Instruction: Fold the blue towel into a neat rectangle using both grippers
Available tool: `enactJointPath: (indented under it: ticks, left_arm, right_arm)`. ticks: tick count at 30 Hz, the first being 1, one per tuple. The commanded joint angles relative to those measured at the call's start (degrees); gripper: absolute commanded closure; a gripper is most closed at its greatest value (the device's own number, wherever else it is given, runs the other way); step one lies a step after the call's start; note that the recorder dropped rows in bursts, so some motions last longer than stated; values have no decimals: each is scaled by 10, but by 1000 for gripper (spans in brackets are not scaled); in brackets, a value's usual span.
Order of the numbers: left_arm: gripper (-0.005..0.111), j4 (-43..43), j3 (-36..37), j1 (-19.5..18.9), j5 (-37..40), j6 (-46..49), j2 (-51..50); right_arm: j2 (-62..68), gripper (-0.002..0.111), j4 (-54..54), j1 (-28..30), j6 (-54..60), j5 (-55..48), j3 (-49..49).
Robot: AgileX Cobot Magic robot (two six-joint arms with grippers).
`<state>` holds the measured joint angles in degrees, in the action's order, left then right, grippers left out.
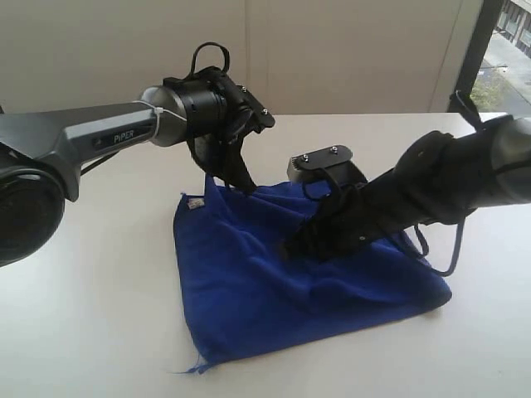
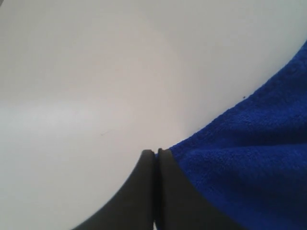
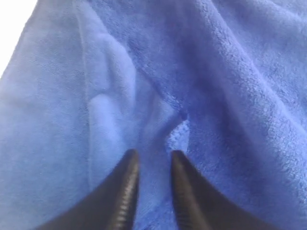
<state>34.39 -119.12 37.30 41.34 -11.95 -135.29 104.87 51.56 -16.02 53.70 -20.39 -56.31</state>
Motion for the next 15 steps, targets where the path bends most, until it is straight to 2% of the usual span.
enactJointPath:
  ticks: [1, 9, 15]
  left_arm:
    - [107, 6, -3, 0, 5, -7, 3]
    - [107, 6, -3, 0, -2, -10, 3]
    - [107, 6, -3, 0, -10, -13, 3]
  right_arm:
    - [28, 60, -3, 0, 1, 29, 3]
    - [47, 61, 8, -1, 5, 56, 3]
    - [47, 61, 8, -29, 5, 92, 3]
